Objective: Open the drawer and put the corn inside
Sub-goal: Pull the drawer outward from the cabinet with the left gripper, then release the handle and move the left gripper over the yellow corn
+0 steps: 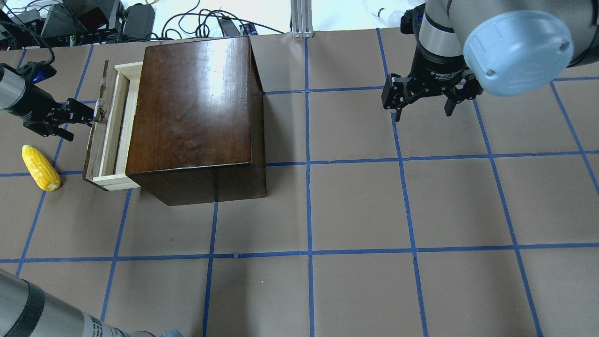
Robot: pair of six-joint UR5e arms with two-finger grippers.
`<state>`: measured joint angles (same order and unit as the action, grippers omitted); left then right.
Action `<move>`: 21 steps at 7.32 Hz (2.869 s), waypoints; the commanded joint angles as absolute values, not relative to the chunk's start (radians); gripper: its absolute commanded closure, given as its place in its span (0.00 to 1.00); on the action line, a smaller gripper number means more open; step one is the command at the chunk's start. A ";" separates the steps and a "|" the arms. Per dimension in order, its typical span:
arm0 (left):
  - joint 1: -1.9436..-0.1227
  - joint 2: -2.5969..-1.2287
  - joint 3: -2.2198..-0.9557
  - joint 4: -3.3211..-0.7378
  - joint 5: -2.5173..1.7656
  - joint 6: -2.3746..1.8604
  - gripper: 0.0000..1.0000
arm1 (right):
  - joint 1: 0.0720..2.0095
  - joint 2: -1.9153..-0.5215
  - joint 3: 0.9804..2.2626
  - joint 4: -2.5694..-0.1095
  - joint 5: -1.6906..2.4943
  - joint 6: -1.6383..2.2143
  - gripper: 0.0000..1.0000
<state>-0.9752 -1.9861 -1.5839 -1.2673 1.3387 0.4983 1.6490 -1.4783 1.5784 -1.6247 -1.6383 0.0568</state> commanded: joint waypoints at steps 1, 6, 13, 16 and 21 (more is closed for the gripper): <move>-0.939 -1.977 -1.582 -1.270 1.338 0.508 0.00 | 1.649 -1.479 1.577 -1.624 -1.638 0.057 0.00; -0.924 -1.983 -1.582 -1.269 1.338 0.540 0.00 | 1.649 -1.479 1.578 -1.624 -1.638 0.057 0.00; -0.923 -1.931 -1.536 -1.241 1.532 0.566 0.00 | 1.649 -1.479 1.578 -1.624 -1.638 0.057 0.00; -0.861 -1.966 -1.548 -1.171 1.618 0.733 0.00 | 1.649 -1.477 1.578 -1.626 -1.638 0.057 0.00; -0.813 -2.098 -1.586 -1.042 1.609 0.837 0.00 | 1.649 -1.477 1.578 -1.625 -1.638 0.057 0.00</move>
<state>-0.8185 -2.0635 -1.5669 -1.1039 1.6110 0.8166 1.6490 -1.4778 1.5775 -1.6256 -1.6383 0.0568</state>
